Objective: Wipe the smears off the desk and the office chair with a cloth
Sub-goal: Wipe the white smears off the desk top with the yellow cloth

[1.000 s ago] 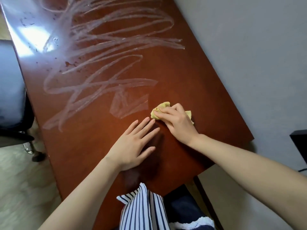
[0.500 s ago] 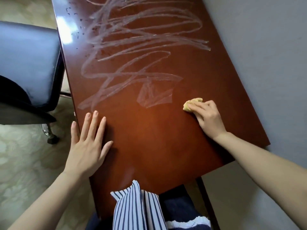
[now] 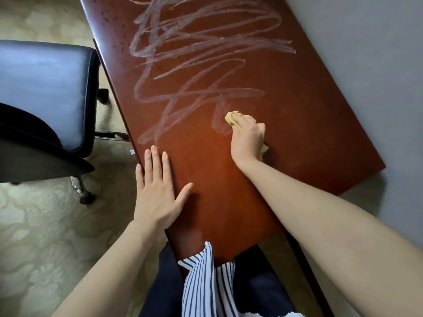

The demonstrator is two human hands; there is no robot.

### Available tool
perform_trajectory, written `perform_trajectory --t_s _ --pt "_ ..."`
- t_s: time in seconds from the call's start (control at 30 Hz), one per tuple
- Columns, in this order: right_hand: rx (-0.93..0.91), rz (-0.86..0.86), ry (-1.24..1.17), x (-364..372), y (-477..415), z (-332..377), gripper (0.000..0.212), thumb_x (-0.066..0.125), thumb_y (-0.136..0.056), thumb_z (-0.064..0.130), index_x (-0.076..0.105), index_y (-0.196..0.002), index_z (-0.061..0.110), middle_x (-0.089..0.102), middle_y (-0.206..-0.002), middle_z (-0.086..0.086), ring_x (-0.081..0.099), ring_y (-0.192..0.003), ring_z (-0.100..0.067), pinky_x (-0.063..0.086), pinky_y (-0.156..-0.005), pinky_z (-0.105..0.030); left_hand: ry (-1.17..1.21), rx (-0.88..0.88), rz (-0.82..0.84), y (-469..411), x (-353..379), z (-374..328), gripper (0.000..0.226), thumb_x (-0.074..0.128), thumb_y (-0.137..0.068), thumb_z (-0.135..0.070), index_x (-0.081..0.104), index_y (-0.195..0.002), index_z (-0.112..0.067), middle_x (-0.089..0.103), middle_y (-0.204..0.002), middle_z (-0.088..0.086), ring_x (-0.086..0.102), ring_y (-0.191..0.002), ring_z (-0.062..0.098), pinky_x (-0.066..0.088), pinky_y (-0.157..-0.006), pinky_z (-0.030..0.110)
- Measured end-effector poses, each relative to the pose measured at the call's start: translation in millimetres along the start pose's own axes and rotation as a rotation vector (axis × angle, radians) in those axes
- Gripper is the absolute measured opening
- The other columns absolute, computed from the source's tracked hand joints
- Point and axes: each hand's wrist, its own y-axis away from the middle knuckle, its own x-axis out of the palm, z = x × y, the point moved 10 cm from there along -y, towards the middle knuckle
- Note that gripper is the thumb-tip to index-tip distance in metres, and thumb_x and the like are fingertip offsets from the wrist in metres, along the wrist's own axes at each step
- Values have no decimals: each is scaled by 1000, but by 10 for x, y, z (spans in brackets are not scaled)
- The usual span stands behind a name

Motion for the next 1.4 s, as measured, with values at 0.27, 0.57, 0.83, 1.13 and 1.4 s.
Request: perform_trajectory --t_s 0.27,0.57,0.83,1.13,1.4 --pt "-529 245 -122 88 980 645 29 67 -83 0 72 -109 11 70 -106 -5 51 -82 -29 50 -77 -34 10 29 225 -39 139 63 129 9 -48 -100 -46 -130 -17 -53 -139 6 -46 -131 19 -16 -111 50" --pt "-1276 536 -121 -51 1390 489 26 71 -80 -3 74 -103 8 69 -113 -10 65 -83 -32 55 -69 -41 -4 -17 294 -38 142 68 142 39 -44 -97 -48 -128 -22 -56 -136 -1 -49 -128 14 -11 -112 55" --pt "-1218 418 -104 49 589 674 25 73 -78 -4 74 -101 6 70 -107 -10 59 -73 -30 55 -67 -40 -74 -25 293 -40 -46 59 130 55 -64 -81 -29 -143 -22 -38 -150 2 -34 -138 16 -15 -112 52" --pt "-513 357 -133 553 127 1002 27 55 -93 7 67 -117 12 65 -120 -3 43 -99 -25 34 -90 -23 58 123 107 -38 -525 258 66 59 -91 -34 28 -148 -23 27 -155 -6 19 -144 14 4 -117 35" --pt "-285 205 -103 884 468 1581 31 53 -93 5 67 -118 15 63 -121 -2 43 -103 -23 29 -86 -18 98 292 151 202 -820 878 60 56 -93 -30 31 -147 -23 36 -150 -8 32 -138 13 15 -113 31"
